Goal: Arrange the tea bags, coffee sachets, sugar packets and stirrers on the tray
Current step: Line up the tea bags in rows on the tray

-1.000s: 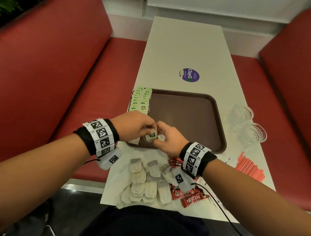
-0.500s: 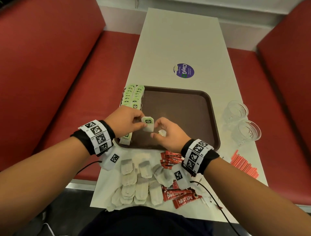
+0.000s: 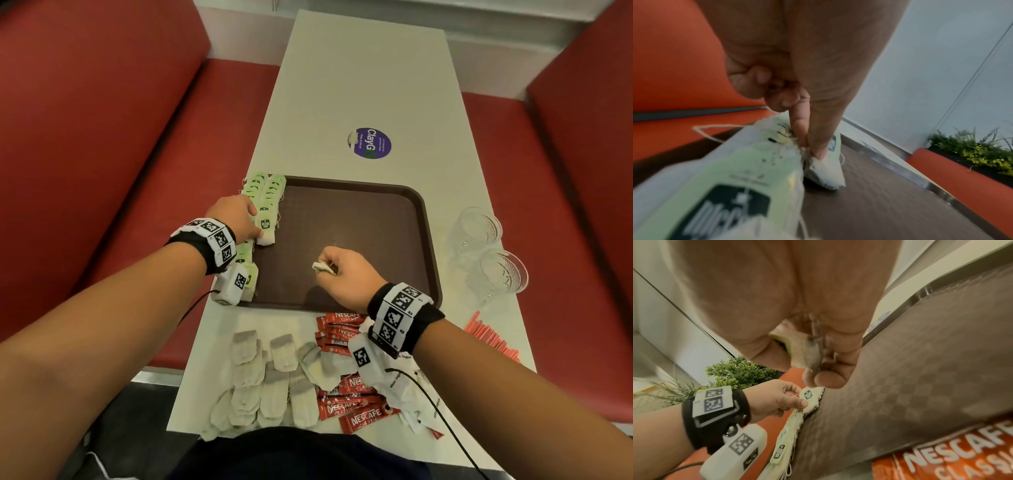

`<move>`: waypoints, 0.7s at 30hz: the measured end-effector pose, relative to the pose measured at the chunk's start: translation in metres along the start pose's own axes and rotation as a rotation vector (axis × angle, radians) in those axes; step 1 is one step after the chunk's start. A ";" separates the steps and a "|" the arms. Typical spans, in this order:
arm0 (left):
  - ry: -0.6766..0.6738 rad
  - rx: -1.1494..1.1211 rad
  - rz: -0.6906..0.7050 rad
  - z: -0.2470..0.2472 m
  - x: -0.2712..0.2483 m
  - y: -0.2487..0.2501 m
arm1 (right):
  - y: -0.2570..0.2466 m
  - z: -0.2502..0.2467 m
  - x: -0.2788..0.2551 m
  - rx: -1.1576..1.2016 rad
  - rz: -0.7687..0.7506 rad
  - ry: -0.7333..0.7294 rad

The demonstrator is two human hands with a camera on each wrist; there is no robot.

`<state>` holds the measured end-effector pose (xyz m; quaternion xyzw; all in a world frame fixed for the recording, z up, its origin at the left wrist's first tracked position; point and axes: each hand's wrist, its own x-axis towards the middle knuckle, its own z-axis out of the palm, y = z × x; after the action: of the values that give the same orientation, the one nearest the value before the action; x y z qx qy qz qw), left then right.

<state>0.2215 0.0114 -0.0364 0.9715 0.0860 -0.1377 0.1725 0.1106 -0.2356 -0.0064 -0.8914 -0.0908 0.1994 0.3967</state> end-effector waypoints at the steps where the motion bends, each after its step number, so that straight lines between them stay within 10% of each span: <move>1: 0.003 0.013 -0.002 0.000 0.001 0.000 | 0.000 0.001 0.001 0.015 0.001 -0.002; 13: -0.155 0.306 0.321 0.010 -0.012 0.011 | 0.002 0.007 0.009 0.117 0.003 -0.036; 21: -0.086 -0.122 0.606 -0.013 -0.063 0.020 | -0.001 0.007 0.012 0.069 -0.025 -0.019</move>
<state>0.1696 -0.0095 0.0003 0.9341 -0.2069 -0.1155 0.2672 0.1183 -0.2272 -0.0133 -0.8740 -0.0989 0.2061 0.4288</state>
